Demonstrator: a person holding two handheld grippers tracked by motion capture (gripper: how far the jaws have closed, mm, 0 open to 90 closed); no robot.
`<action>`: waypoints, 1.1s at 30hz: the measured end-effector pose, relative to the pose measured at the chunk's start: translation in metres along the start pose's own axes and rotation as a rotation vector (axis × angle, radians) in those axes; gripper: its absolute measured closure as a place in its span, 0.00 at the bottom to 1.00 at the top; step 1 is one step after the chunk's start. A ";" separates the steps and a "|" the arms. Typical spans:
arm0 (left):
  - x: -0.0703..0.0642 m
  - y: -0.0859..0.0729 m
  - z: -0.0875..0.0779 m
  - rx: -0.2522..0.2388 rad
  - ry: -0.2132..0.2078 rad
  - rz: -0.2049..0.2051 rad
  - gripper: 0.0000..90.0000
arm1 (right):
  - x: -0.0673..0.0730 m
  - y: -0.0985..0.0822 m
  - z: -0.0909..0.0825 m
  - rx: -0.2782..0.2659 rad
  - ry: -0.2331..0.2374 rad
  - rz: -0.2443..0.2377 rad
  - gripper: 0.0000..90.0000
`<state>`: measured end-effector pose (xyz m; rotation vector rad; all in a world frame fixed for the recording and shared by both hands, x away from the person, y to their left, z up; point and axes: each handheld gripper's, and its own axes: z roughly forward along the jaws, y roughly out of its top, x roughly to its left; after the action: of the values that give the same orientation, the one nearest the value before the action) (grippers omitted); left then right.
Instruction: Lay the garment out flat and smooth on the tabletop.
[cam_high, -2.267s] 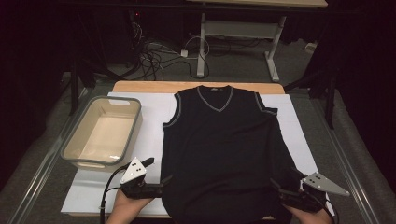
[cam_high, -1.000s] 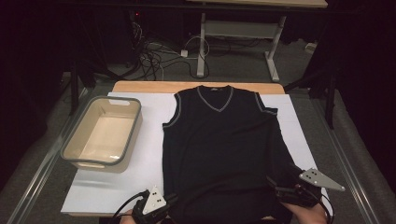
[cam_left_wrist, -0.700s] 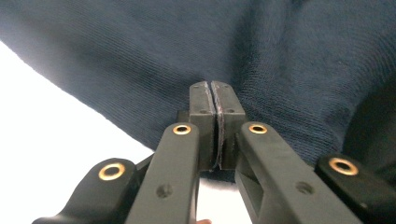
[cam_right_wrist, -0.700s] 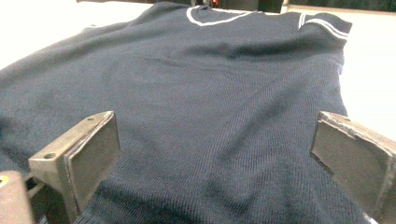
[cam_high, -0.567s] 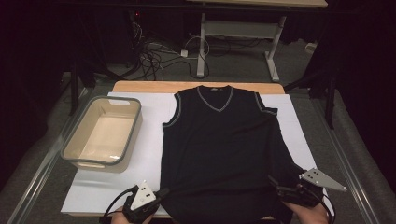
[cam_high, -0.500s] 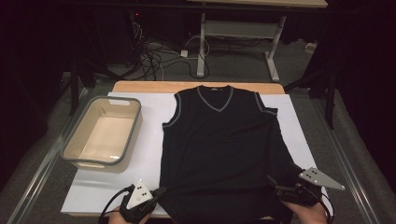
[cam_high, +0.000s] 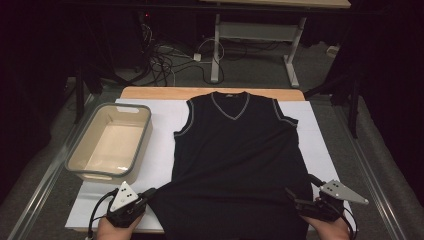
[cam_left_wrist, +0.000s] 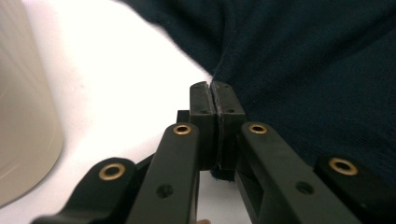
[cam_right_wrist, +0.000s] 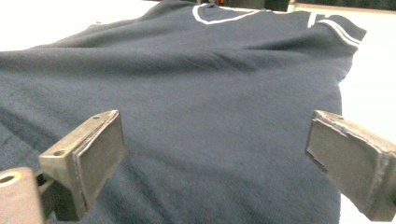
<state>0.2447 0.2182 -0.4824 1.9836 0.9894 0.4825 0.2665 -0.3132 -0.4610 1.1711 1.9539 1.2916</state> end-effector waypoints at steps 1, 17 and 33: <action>-0.001 0.001 0.001 -0.013 -0.012 -0.002 0.93 | -0.001 -0.001 -0.002 0.002 -0.008 0.001 0.09; 0.001 0.027 0.036 -0.140 -0.129 0.054 0.16 | -0.010 -0.037 -0.035 0.114 -0.115 0.066 0.44; 0.002 0.028 0.045 -0.114 -0.138 0.049 0.00 | 0.002 -0.045 -0.036 0.179 -0.122 0.034 0.94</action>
<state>0.2878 0.1877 -0.4848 1.9153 0.8119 0.4137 0.2203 -0.3365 -0.4870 1.3416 1.9992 1.0517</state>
